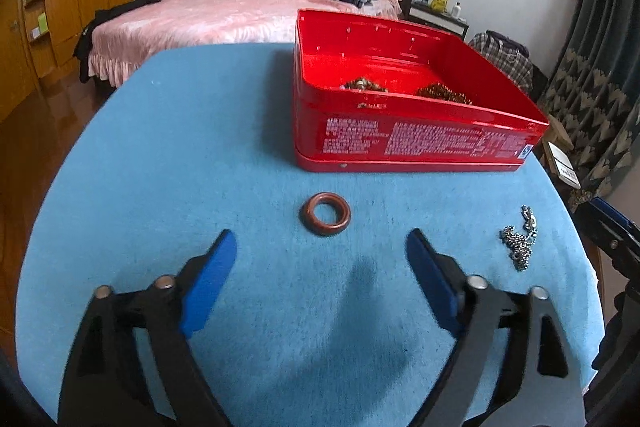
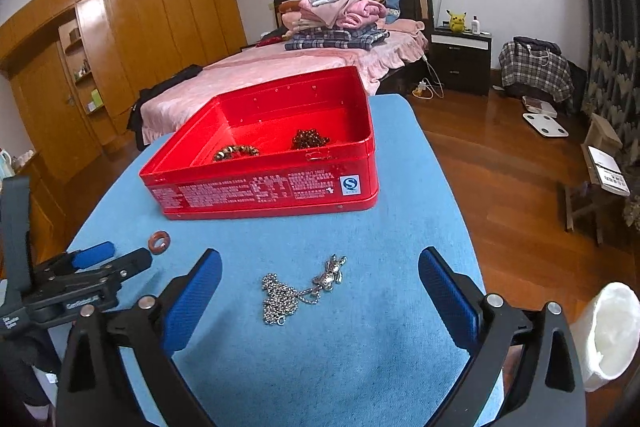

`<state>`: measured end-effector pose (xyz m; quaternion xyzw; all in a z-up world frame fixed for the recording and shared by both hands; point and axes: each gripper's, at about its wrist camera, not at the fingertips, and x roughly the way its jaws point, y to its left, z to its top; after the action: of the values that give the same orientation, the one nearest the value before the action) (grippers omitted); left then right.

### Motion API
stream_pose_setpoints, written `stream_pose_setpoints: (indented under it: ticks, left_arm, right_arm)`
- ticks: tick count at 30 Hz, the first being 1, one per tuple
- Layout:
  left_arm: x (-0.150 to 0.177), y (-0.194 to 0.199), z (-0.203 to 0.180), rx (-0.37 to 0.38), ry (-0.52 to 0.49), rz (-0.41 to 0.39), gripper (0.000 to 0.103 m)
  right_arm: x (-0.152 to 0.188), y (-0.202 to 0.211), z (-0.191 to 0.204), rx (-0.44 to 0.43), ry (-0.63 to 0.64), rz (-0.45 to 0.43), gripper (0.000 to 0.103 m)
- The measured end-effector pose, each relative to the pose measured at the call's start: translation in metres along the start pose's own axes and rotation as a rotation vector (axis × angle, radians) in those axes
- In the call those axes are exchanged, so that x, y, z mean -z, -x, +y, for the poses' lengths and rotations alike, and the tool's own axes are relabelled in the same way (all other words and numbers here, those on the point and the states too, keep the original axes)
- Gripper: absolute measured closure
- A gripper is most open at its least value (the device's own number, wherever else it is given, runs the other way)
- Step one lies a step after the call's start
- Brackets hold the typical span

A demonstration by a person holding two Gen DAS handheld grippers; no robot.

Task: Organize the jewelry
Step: 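Move both tools back toward the brown ring and silver chain, then grasp the brown ring with the left tool while the right tool grasps the silver chain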

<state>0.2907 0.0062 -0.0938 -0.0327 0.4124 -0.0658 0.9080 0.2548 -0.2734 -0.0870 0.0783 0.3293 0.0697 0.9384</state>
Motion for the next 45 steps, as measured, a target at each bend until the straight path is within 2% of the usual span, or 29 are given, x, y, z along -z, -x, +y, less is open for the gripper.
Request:
stream_pose_setpoints:
  ticks: [7,12,14,16,18,21,27,33,45]
  left_arm:
    - [-0.007,-0.015,0.004,0.017,0.025,0.038,0.033]
    - [-0.012,-0.022,-0.001,0.017,0.013,0.046,0.047]
    - [-0.013,-0.024,-0.003,0.011,0.003,0.048,0.048]
    - [-0.012,-0.024,-0.006,0.006,-0.01,0.048,0.055]
    - [-0.011,-0.023,-0.009,0.006,-0.022,0.047,0.067]
    - [-0.011,-0.023,-0.009,0.006,-0.025,0.048,0.073]
    - [-0.01,-0.017,-0.006,0.021,-0.006,0.034,0.074]
    - [-0.001,0.005,-0.005,0.02,-0.002,0.005,0.074]
    - [0.014,0.016,-0.001,0.023,0.013,0.019,0.074]
  right_arm:
    - [0.0,-0.004,0.0,-0.004,-0.001,0.006,0.006]
    - [0.0,-0.007,0.001,-0.008,-0.002,0.011,0.006]
    - [0.0,-0.008,0.0,-0.009,-0.004,0.011,0.006]
    - [0.0,-0.009,-0.001,-0.008,-0.006,0.011,0.006]
    - [0.001,-0.008,-0.001,-0.011,-0.008,0.011,0.006]
    - [0.001,-0.009,-0.002,-0.012,-0.009,0.014,0.006]
    - [0.002,-0.01,-0.003,-0.019,-0.02,0.028,0.006]
    - [0.008,-0.01,0.0,-0.024,-0.02,0.068,0.006]
    - [0.021,-0.024,0.017,-0.084,0.004,0.16,0.008]
